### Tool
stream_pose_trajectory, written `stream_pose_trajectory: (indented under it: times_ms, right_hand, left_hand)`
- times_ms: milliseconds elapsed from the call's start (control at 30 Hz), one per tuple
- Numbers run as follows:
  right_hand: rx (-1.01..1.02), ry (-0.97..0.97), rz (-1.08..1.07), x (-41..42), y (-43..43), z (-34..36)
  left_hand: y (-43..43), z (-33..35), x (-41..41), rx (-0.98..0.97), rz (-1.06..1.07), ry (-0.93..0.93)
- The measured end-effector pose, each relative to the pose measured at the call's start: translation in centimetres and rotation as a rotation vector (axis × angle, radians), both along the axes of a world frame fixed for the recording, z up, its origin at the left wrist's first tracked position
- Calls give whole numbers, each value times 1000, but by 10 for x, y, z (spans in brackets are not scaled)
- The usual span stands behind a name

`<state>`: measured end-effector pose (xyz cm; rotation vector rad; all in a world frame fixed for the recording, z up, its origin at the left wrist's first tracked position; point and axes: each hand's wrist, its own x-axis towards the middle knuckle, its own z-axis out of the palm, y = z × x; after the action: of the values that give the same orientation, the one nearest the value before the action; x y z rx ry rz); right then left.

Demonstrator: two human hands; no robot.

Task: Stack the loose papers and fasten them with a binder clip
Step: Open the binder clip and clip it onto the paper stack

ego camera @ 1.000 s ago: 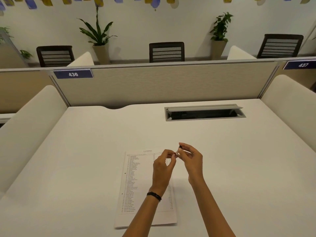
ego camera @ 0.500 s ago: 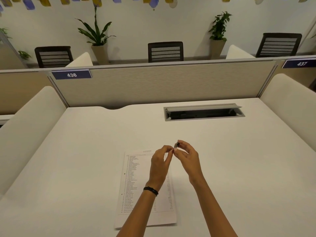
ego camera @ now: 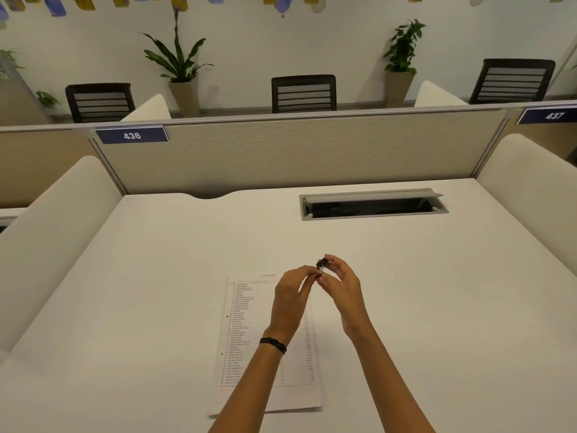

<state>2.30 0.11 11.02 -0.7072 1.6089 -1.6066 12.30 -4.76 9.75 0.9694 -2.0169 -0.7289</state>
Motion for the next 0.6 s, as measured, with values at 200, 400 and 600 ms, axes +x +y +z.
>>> stream_pose_trajectory:
  times_ms: [200, 400, 600]
  right_hand:
    - [-6, -4, 11, -5, 1, 1]
    - [-14, -22, 6, -6, 3, 3]
    - [-22, -30, 3, -8, 4, 1]
  left_hand:
    - [2, 2, -4, 2, 9, 19]
    - [4, 3, -10, -33, 15, -12]
    - [4, 5, -13, -62, 15, -4]
